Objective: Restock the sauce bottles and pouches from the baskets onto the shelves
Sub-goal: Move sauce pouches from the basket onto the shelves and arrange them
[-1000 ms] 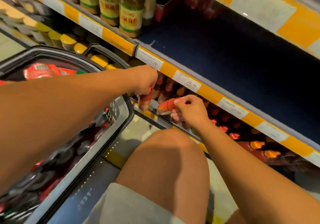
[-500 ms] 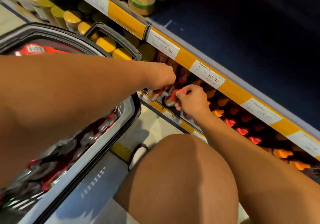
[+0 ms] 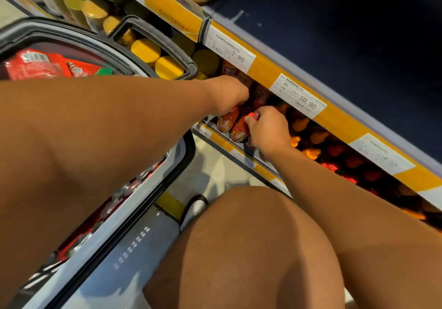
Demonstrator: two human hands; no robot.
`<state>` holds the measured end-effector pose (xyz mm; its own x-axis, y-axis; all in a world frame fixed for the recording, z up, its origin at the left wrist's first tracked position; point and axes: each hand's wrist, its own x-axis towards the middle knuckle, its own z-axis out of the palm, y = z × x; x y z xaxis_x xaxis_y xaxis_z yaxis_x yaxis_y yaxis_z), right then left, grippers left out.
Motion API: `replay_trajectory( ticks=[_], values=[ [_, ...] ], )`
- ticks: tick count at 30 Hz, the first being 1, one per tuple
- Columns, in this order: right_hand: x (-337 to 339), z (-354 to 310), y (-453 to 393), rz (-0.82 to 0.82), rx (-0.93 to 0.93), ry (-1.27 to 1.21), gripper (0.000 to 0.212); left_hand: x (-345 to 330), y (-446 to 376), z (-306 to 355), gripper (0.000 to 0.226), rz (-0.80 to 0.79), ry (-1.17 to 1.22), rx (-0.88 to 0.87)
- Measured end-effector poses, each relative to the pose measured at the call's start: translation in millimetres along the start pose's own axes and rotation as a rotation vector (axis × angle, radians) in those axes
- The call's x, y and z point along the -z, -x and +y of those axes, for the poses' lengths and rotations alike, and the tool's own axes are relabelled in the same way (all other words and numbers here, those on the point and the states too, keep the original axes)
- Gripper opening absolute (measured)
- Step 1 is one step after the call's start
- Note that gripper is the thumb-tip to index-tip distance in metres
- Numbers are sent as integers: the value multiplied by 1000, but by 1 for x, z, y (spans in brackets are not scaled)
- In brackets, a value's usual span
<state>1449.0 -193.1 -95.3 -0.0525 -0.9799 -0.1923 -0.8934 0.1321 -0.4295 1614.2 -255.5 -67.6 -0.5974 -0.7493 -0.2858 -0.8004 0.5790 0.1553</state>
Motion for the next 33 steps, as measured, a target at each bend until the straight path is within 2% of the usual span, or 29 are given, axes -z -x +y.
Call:
replay_trajectory(
  ticks=[1,4,10,16,21,29,33],
  values=[
    [1,-1,-1,17,20,20,22,1,1,3,7,-16,-11,16],
    [5,-2,-2,54,66,54,20,3,1,10,12,-36,28,54],
    [10,-4,5,85,111,104,23,-1,1,4,9,80,120,107],
    [17,-9,6,54,146,231,26,3,3,-1,4,79,135,97],
    [17,-11,5,42,123,218,24,2,7,-5,16,117,174,114],
    [29,-2,21,65,97,60,25,2,1,6,7,99,170,169],
    [55,14,54,27,70,2,36,5,3,7,17,58,186,195]
  ],
)
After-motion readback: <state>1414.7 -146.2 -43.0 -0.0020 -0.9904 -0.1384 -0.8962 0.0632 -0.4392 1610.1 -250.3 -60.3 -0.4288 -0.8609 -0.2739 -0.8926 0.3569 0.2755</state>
